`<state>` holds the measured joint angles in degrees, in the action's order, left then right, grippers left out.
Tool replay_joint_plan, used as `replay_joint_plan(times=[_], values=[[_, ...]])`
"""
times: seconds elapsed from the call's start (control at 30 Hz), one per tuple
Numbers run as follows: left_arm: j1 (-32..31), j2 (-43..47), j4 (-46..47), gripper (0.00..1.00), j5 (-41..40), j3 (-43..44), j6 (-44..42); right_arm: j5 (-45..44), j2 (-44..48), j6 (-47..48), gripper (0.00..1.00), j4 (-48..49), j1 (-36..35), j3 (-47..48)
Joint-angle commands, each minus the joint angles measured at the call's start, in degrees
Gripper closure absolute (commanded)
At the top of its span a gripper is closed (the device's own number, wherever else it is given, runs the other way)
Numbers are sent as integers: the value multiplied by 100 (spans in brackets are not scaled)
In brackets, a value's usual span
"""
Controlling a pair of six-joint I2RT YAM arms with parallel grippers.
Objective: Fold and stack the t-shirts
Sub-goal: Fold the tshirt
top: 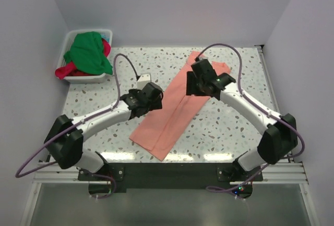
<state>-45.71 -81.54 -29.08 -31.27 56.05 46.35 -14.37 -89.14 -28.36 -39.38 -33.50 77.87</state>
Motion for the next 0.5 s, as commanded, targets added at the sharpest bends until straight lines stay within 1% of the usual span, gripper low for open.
replay_joint_plan(times=[0.0, 0.03, 0.07, 0.1, 0.17, 0.2, 0.23, 0.27, 0.3, 0.47], values=[[492, -922, 851, 11, 744, 1027, -907, -145, 1099, -512, 35, 123, -42, -883], [563, -1073, 930, 11, 849, 1170, -978, -171, 1249, -547, 35, 140, -86, -1070], [642, -1240, 1035, 11, 1216, 1310, -1057, -84, 1546, -574, 35, 184, -104, -1254], [782, -1572, 1149, 11, 1350, 1616, -1119, -23, 1671, -583, 36, 263, -157, -1596], [845, -1961, 1194, 11, 1561, 1978, -1242, 39, 1925, -644, 36, 272, -227, -1966], [871, -2354, 1168, 11, 1597, 2389, -1364, 48, 1979, -671, 35, 351, -341, -2064], [889, -2541, 1168, 11, 1632, 2584, -1444, 48, 2023, -697, 35, 360, -394, -2152], [906, -2734, 1150, 11, 1702, 2960, -1610, 31, 2041, -706, 35, 386, -447, -2266], [906, -3067, 1107, 11, 1712, 3156, -1672, 5, 2033, -723, 35, 430, -560, -2310], [959, -3798, 1150, 11, 1939, 3990, -2085, -189, 1796, -689, 35, 632, -956, -2434]])
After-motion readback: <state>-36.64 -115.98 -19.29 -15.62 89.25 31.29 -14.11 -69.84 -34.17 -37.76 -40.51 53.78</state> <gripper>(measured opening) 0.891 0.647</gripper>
